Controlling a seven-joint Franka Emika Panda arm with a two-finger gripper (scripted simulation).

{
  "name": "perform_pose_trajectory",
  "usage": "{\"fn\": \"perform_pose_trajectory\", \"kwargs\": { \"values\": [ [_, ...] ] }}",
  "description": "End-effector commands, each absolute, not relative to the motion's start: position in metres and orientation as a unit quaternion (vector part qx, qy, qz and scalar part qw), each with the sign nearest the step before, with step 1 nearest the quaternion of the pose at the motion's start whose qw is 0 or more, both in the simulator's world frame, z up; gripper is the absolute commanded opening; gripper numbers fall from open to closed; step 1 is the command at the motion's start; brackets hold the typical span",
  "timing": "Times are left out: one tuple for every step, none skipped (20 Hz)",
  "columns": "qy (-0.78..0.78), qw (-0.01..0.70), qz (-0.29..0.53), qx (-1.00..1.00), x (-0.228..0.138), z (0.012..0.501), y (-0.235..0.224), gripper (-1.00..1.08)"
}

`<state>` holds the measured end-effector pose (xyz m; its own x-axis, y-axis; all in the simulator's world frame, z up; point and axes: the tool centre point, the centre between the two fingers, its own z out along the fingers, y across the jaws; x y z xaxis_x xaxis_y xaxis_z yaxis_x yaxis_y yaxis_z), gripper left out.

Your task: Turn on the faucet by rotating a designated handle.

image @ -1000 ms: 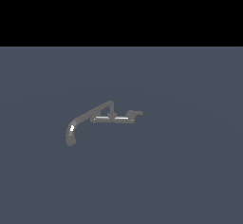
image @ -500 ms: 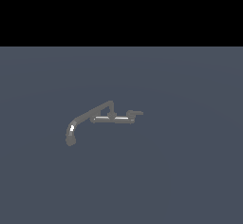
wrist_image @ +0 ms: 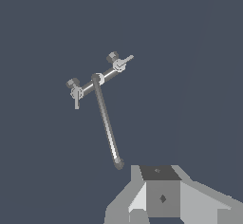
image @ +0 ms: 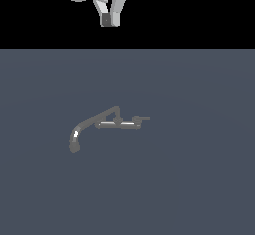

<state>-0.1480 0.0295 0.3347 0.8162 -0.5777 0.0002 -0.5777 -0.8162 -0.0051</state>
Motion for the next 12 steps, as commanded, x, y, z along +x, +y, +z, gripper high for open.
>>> {"fn": "perform_pose_trajectory", "kwargs": {
  "values": [
    [0.333, 0.003, -0.001, -0.943, -0.136, 0.318, 0.031, -1.00],
    [0.344, 0.003, -0.001, -0.939, -0.131, 0.312, 0.031, -1.00],
    [0.355, 0.003, -0.001, -0.935, -0.126, 0.305, 0.031, -1.00],
    [0.367, 0.003, -0.001, -0.930, -0.122, 0.299, 0.030, -1.00],
    [0.378, 0.003, -0.001, -0.926, -0.117, 0.293, 0.030, -1.00],
    [0.389, 0.004, -0.001, -0.921, -0.112, 0.286, 0.030, -1.00],
    [0.399, 0.004, -0.001, -0.917, -0.108, 0.280, 0.029, -1.00],
    [0.410, 0.004, 0.000, -0.912, -0.103, 0.274, 0.029, -1.00],
    [0.421, 0.004, 0.000, -0.907, -0.099, 0.268, 0.028, -1.00],
    [0.431, 0.004, 0.000, -0.902, -0.094, 0.261, 0.027, -1.00],
    [0.441, 0.004, 0.000, -0.897, -0.090, 0.255, 0.026, -1.00],
    [0.452, 0.004, 0.000, -0.892, -0.085, 0.249, 0.025, -1.00]
  ]
}}
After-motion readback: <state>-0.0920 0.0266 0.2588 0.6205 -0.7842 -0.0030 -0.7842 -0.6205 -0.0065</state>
